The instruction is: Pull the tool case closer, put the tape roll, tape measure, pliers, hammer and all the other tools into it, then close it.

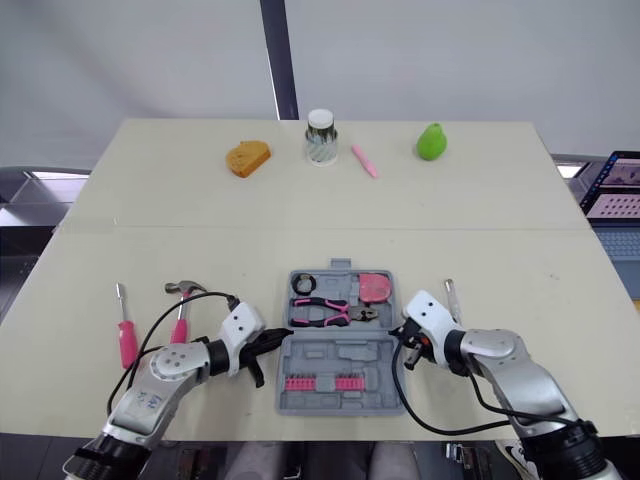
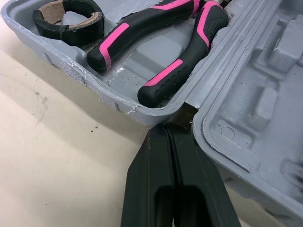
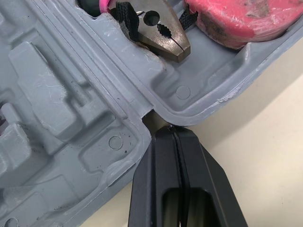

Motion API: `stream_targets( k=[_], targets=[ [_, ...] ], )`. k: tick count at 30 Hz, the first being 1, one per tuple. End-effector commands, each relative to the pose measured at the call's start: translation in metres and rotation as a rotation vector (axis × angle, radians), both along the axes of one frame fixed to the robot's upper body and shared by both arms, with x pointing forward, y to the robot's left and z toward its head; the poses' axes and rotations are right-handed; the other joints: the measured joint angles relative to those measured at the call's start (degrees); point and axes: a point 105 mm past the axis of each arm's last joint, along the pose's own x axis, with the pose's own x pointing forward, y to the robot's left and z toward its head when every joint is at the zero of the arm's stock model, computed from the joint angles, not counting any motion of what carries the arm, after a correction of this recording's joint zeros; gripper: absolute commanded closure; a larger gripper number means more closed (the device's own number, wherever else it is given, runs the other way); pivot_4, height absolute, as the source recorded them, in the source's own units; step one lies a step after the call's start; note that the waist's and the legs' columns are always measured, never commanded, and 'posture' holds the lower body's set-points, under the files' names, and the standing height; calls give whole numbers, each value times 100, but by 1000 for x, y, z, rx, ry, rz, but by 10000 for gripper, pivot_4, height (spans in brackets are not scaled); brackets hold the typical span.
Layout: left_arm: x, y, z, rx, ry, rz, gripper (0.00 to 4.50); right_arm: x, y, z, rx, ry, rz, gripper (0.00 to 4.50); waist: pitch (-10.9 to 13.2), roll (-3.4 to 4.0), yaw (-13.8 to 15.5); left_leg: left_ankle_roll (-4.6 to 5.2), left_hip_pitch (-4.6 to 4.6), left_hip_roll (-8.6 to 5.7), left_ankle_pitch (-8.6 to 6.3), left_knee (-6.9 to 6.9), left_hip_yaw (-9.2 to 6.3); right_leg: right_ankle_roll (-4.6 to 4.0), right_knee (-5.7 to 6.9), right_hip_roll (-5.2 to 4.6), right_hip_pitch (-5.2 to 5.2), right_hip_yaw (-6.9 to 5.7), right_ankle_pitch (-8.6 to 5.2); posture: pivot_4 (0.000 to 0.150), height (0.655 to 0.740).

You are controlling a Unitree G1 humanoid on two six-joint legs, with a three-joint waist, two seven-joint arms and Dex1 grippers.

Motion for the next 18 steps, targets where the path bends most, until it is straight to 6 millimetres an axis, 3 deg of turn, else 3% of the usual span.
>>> stream_targets(
  k=[1,18],
  targets=[
    [2,-3,6,-6,-36,1,44719,-1,5,4,16,-17,16,44596,0,0,0,0,0,0,0,0,0,0,0,0,0,0,0,1500,6950],
    [2,9,10,8,-28,12,44719,-5,-5,3,5,-6,0,44596,0,0,-5,0,0,1,0,0,0,0,-1,0,0,0,0,1500,6950]
  ],
)
